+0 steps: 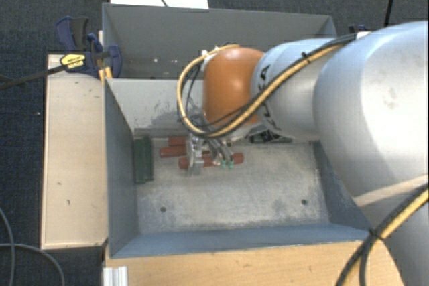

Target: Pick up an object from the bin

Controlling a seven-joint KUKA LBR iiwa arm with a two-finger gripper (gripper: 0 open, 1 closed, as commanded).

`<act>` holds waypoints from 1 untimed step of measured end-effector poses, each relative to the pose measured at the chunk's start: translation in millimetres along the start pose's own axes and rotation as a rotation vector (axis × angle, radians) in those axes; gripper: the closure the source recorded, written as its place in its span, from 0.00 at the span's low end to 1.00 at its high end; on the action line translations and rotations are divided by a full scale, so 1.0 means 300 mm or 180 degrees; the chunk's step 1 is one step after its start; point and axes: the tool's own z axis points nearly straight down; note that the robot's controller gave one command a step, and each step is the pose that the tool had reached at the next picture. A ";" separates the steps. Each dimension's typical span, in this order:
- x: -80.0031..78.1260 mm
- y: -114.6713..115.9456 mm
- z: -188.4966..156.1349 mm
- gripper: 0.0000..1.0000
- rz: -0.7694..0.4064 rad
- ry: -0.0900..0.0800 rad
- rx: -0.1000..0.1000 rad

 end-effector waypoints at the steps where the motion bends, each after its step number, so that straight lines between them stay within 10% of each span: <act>1: 0.143 -0.044 -0.438 1.00 0.0023 0.0000 0.0001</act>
Offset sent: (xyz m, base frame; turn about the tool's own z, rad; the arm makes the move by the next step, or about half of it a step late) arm 0.0000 0.0000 0.0000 0.0000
